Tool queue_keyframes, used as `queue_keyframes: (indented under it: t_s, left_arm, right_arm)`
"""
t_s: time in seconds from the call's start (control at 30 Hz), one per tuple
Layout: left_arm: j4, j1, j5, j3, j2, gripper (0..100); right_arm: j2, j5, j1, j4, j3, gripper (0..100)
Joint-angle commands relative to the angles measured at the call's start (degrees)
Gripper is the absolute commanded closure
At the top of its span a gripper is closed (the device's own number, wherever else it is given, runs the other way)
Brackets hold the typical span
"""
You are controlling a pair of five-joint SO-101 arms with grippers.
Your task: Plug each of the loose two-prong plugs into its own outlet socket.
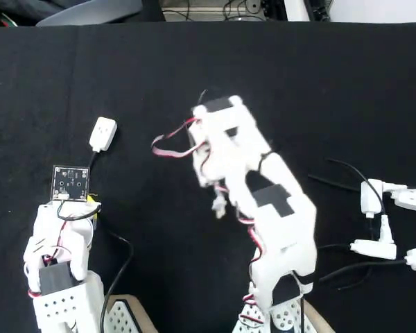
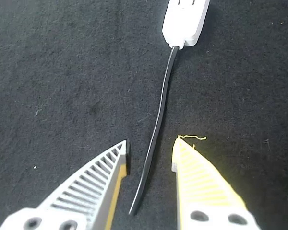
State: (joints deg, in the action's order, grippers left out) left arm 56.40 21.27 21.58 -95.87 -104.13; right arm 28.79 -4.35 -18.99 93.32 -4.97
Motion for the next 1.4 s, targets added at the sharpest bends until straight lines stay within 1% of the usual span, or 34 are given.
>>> queue_keyframes:
  t_s: [0.0, 0.1, 0.2, 0.3, 0.5, 0.67, 0.83, 0.97, 1.13, 1.23, 1.37]
  left_arm:
    - [-0.8, 0.1, 0.5, 0.0, -0.3, 84]
    - [-0.8, 0.2, 0.5, 0.0, -0.3, 84]
    - [-0.8, 0.4, 0.5, 0.0, -0.3, 84]
    - [-0.9, 0.5, 0.5, 0.0, -0.3, 84]
    - [-0.9, 0.5, 0.5, 0.0, -0.3, 84]
    - [-0.9, 0.5, 0.5, 0.0, -0.3, 84]
    - [-0.9, 0.5, 0.5, 0.0, -0.3, 84]
    - [-0.9, 0.5, 0.5, 0.0, -0.3, 84]
    - [-0.9, 0.5, 0.5, 0.0, -0.3, 84]
    - [-0.9, 0.5, 0.5, 0.0, -0.3, 84]
    - [-0.9, 0.5, 0.5, 0.0, -0.3, 84]
  right_arm:
    - [-0.1, 7.5, 2.7, 3.3, -8.9, 98.7]
    - [0.0, 12.6, 3.6, 5.0, -13.8, 98.7]
    - [0.0, 13.2, 1.8, 5.5, -14.5, 98.7]
    - [0.0, 13.1, -1.8, 5.0, -9.7, 98.7]
    - [0.0, 7.2, -8.8, -0.6, 1.1, 98.7]
    - [0.0, 2.9, -12.3, -1.5, 6.0, 98.7]
    - [0.0, -0.1, -13.9, -1.5, 7.8, 98.7]
    - [0.5, -0.4, -15.1, -1.5, 7.8, 98.7]
    - [5.1, -3.4, -15.5, -1.2, 7.4, 98.7]
    - [7.3, -3.5, -15.4, -1.1, 7.3, 98.7]
    - [6.5, -3.5, -14.8, -1.1, 7.3, 98.7]
